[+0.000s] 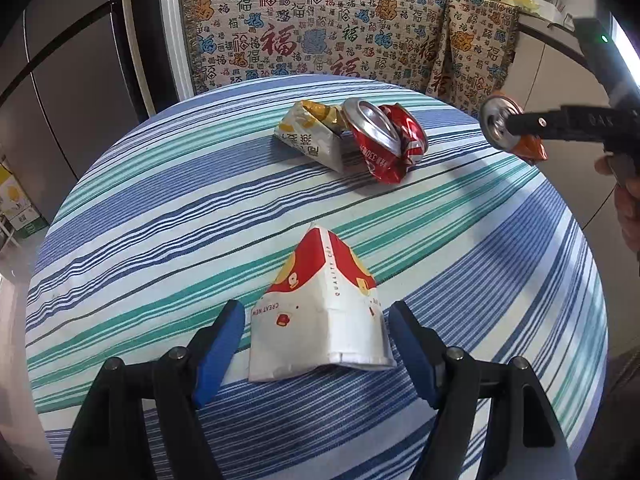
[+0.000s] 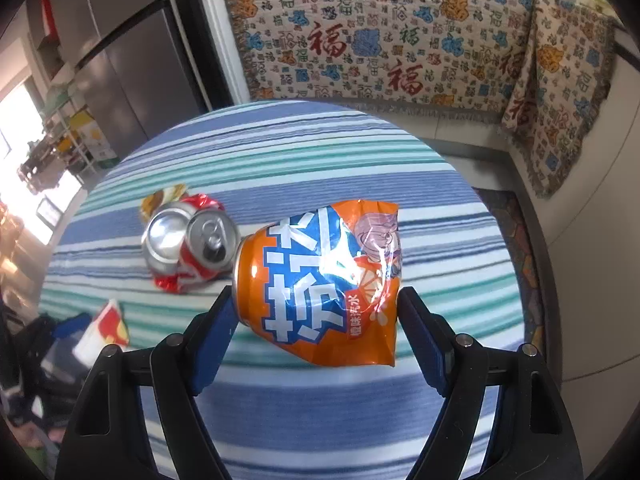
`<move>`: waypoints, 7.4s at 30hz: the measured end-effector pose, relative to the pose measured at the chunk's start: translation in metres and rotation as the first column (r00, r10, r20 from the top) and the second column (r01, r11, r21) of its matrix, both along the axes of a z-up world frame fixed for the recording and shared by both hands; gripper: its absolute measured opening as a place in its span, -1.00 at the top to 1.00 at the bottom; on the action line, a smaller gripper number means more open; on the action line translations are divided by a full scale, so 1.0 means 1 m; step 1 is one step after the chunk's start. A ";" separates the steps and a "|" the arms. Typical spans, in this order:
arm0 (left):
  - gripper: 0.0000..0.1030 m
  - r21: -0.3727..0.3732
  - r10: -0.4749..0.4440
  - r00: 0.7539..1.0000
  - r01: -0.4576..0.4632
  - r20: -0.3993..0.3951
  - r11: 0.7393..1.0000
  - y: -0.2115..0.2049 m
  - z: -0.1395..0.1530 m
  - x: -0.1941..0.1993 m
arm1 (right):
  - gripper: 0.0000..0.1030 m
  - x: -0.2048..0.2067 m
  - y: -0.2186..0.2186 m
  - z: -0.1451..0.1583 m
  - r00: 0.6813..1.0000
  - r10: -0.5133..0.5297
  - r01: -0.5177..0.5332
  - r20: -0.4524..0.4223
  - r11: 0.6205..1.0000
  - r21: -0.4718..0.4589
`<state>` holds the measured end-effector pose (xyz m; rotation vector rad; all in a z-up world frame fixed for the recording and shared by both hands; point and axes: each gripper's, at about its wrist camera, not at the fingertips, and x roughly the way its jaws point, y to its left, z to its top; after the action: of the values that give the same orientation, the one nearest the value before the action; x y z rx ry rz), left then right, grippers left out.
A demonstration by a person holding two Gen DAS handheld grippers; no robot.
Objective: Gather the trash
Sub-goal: 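Grasp the white paper cup with the left tool while the right tool grasps the orange snack bag, then carry the paper cup with the left tool while the right tool carries the orange bag to the basket, then open both tools over the blue basket to drop the cup and bag, then move both tools back over the table toward the crushed cans and wrapper, then grasp the crushed red cans with the right tool, then grasp the yellow-green snack wrapper with the left tool while the right tool holds the cans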
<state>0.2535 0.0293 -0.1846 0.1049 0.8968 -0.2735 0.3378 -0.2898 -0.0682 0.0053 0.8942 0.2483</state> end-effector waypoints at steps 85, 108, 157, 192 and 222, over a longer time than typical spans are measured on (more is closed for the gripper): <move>0.67 -0.212 -0.520 0.848 0.493 -0.099 0.844 -0.446 -0.028 -0.053 | -0.57 -0.176 -0.372 -0.074 0.856 -0.455 0.511 -0.245 0.817 0.266; -0.34 -0.254 -0.447 0.888 0.409 -0.112 0.876 -0.381 -0.010 -0.052 | -0.95 -0.180 -0.348 -0.031 0.862 -0.505 0.499 -0.039 0.836 0.227; -0.50 -0.034 0.063 0.998 -0.062 0.019 0.997 -0.006 -0.001 0.051 | -0.25 -0.046 0.030 -0.014 0.995 0.045 -0.040 0.088 0.997 -0.064; -0.62 0.039 0.049 0.999 -0.049 0.012 0.998 -0.050 -0.012 0.003 | -0.96 -0.086 0.004 -0.049 0.998 0.049 -0.051 0.048 0.998 0.048; -0.70 -0.083 -0.039 0.998 0.042 0.040 0.996 -0.037 0.007 0.003 | 0.00 -0.084 0.006 -0.036 1.000 0.003 -0.008 0.027 0.985 0.171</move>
<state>0.2566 -0.0073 -0.1776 0.0503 0.8443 -0.3455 0.2535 -0.2835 -0.1041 0.1585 0.8447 0.3292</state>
